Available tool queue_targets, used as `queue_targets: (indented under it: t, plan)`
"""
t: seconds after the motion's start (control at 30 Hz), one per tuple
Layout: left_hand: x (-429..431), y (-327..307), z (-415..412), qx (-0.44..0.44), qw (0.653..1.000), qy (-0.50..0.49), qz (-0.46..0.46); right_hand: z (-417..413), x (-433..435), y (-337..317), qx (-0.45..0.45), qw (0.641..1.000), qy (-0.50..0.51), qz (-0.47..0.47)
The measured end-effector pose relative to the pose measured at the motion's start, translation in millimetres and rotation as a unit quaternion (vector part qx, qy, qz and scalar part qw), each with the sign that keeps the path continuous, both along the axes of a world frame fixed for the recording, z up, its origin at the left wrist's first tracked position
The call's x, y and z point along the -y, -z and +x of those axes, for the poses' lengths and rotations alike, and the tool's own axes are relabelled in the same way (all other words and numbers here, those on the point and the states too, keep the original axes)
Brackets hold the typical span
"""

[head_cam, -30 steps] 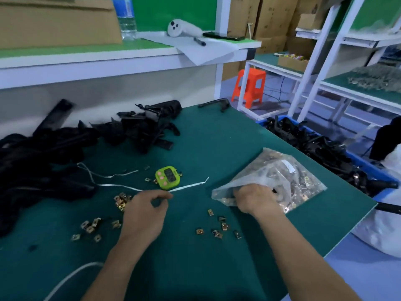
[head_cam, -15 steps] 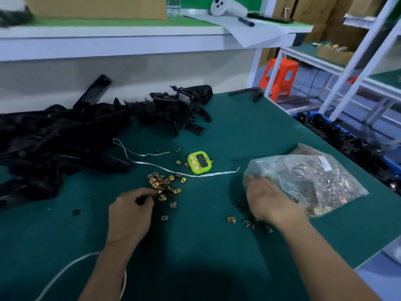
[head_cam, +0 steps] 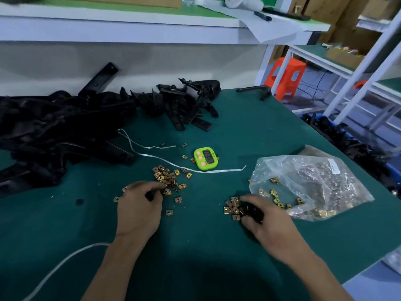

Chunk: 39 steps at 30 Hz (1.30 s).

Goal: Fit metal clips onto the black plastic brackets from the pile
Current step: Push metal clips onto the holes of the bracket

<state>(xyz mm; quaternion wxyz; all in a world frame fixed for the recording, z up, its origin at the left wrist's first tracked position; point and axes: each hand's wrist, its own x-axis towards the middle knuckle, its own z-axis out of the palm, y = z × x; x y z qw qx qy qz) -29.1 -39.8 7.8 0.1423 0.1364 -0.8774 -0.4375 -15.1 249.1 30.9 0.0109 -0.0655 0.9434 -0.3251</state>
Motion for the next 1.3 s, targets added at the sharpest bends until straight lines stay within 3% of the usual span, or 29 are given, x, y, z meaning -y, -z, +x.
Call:
queue_targets:
  t: [0.17, 0.37, 0.47, 0.6, 0.7, 0.77, 0.83, 0.93, 1.1, 1.2, 1.3]
  plan:
    - [0.5, 7.7, -3.4, 0.030, 0.997, -0.001, -0.070, 11.0, 39.4, 39.7, -0.027, 0.994, -0.056, 0.086]
    - [5.9, 11.1, -1.1, 0.061, 0.995, 0.049, -0.066, -34.3, 120.7, 38.3, -0.039, 0.991, -0.113, 0.068]
    - [6.3, 9.3, 0.5, 0.063, 0.987, 0.082, -0.120, -53.2, 164.8, 32.8, -0.022, 0.988, -0.151, 0.008]
    - [12.6, 6.8, 7.3, 0.029, 0.986, 0.081, -0.144, -70.0, 176.9, 16.9, 0.075, 0.975, -0.179, -0.112]
    - [11.9, 4.0, 10.0, 0.018, 0.993, 0.041, -0.108, -92.7, 164.8, -3.3, 0.065, 0.975, -0.126, -0.170]
    - [6.3, 2.8, 6.7, 0.019, 0.992, 0.077, -0.097, -127.0, 156.0, -20.8, 0.024, 0.984, -0.070, -0.163]
    - [1.0, 4.2, -0.5, 0.021, 0.986, 0.118, -0.117, -171.2, 149.2, -36.1, 0.013, 0.992, -0.027, -0.127]
    - [2.5, 3.9, -13.2, 0.011, 0.986, 0.102, -0.132, -236.9, 144.4, -45.8, 0.034, 0.999, 0.027, -0.011]
    - [13.1, 0.5, -25.1, -0.008, 0.989, 0.066, -0.133, -304.9, 148.6, -31.1, 0.081, 0.967, -0.033, 0.240]
    - [18.7, 0.2, -25.7, -0.029, 0.994, 0.022, -0.103, -323.8, 150.5, -18.4, 0.089, 0.947, -0.072, 0.299]
    - [22.7, -4.0, -24.4, -0.029, 0.996, -0.065, -0.044, -332.2, 150.4, -11.7, 0.062, 0.950, -0.090, 0.292]
